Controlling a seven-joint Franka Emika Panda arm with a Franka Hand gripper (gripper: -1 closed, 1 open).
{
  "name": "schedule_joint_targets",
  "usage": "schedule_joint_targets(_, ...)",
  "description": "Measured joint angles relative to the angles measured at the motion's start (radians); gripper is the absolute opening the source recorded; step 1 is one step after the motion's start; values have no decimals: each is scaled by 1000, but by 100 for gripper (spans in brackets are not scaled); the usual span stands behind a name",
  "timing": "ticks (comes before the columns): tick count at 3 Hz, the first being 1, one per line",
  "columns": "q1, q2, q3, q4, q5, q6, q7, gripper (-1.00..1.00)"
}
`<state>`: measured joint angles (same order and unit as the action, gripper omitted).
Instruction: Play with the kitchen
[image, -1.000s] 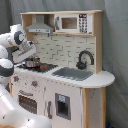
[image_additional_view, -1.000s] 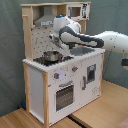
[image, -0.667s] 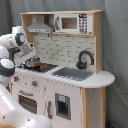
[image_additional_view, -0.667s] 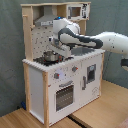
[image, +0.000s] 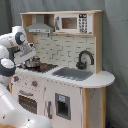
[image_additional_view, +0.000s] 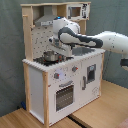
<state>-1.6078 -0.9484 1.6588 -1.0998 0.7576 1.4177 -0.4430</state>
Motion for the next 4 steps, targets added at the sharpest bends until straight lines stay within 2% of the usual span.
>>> schedule_joint_targets(1,-4,9,-2,24,0,-16,-24,-100)
schedule_joint_targets(2,14,24,-15,24,-2,-69,-107,-100)
schedule_joint_targets(3,111,33,-17,24,-12,-77,-123,-100)
schedule_joint_targets(4,167,33,-54,24,-41,-104,-197,-100)
